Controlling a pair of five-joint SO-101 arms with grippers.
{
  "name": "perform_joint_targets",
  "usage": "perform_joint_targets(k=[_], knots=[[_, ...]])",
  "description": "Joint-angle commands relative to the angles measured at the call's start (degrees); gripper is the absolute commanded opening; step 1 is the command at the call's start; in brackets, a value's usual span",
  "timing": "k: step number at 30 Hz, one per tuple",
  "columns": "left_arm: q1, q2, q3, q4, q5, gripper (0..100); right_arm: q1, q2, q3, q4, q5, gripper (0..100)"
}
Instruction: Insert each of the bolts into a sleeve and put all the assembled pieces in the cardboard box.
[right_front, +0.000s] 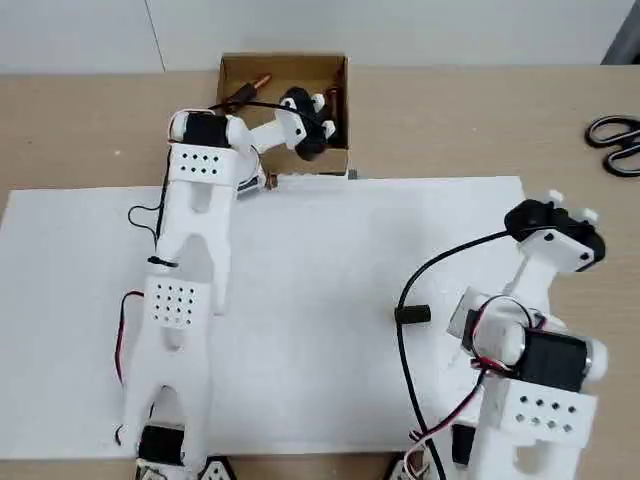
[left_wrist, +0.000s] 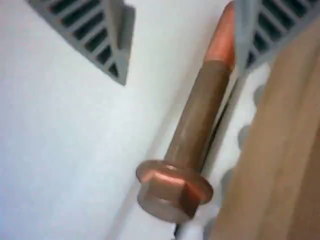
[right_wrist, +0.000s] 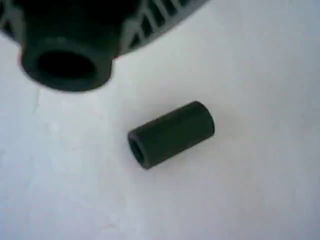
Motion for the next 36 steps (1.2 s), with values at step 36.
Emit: perform_joint_targets(k=[36], knots=[[0.7,-4.0,-4.4,1.6,0.0,0,-0.4,-0.3,-0.3,-1.0,-0.4,0.2]])
